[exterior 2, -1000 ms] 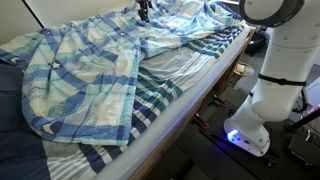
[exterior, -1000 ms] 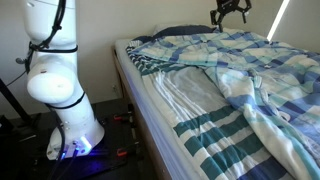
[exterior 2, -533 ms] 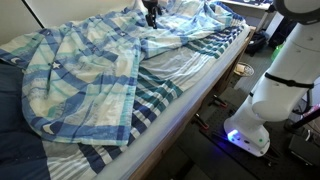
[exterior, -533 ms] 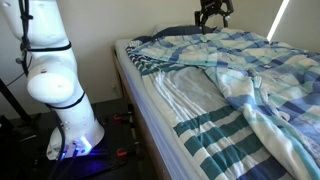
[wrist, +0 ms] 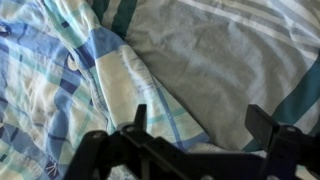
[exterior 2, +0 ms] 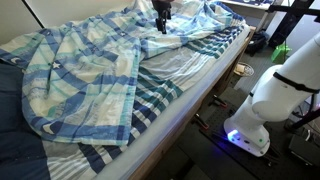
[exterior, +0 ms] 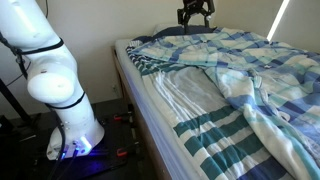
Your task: Take the top bedding off the bed
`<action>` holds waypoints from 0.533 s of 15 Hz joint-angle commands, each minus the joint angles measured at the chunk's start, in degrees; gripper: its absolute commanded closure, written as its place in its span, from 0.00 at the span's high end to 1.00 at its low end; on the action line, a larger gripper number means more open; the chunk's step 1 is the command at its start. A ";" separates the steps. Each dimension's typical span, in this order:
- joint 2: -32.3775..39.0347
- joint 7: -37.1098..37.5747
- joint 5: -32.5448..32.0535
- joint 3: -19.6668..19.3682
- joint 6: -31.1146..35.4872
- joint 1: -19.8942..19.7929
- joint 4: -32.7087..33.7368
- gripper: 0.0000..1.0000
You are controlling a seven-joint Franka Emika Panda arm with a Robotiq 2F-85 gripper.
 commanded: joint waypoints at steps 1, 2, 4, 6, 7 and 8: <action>-5.93 -1.85 1.62 0.30 1.31 0.05 -6.18 1.00; -6.85 -2.22 1.92 0.22 1.83 0.17 -7.18 1.00; -8.10 -2.62 2.05 0.10 2.01 0.32 -8.36 1.00; -5.82 -1.20 1.09 0.60 0.15 0.06 -5.78 1.00; -6.39 -1.20 1.10 0.59 0.18 0.07 -6.28 1.00; -6.73 -1.20 1.10 0.58 0.21 0.08 -6.60 1.00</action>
